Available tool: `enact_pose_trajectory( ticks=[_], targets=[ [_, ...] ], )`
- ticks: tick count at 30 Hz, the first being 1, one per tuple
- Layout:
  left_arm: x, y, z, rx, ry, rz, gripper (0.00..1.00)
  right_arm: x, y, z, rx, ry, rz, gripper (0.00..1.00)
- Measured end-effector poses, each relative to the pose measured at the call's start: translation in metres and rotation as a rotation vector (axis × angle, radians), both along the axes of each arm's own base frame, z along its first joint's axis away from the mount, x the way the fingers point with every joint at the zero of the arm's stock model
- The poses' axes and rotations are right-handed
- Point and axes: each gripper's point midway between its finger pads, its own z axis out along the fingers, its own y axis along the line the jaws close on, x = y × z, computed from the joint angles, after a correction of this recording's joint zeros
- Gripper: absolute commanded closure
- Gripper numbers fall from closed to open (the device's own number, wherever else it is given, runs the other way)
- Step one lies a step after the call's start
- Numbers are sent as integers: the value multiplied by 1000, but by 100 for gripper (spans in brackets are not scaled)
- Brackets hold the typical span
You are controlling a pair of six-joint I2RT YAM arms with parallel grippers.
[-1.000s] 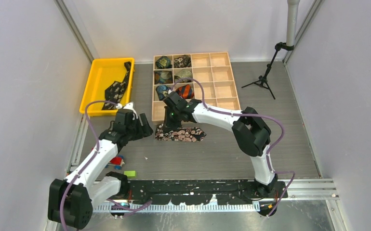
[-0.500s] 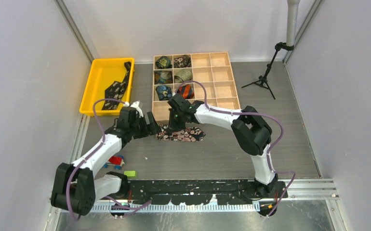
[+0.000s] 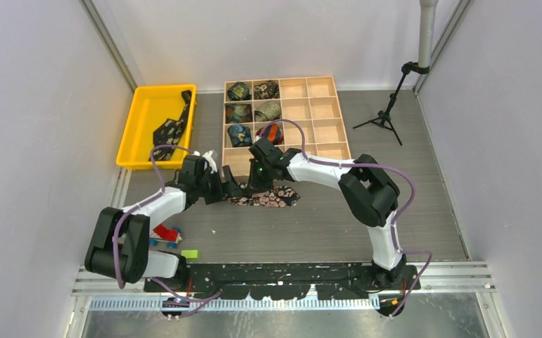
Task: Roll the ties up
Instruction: Roll the tie at the center of the board.
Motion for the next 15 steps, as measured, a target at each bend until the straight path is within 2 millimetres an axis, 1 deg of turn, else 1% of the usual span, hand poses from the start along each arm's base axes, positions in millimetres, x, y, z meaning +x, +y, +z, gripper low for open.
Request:
enact_pose_trajectory(
  ticks=[3, 12, 15],
  targets=[
    [0, -4, -6, -24, 28, -8, 30, 0, -1, 0, 4, -1, 0, 86],
    [4, -17, -10, -93, 42, -36, 53, 1, -3, -2, 6, -3, -5, 87],
    [5, -20, -9, -113, 43, -38, 59, 2, -4, -2, 6, -3, -8, 87]
  ],
)
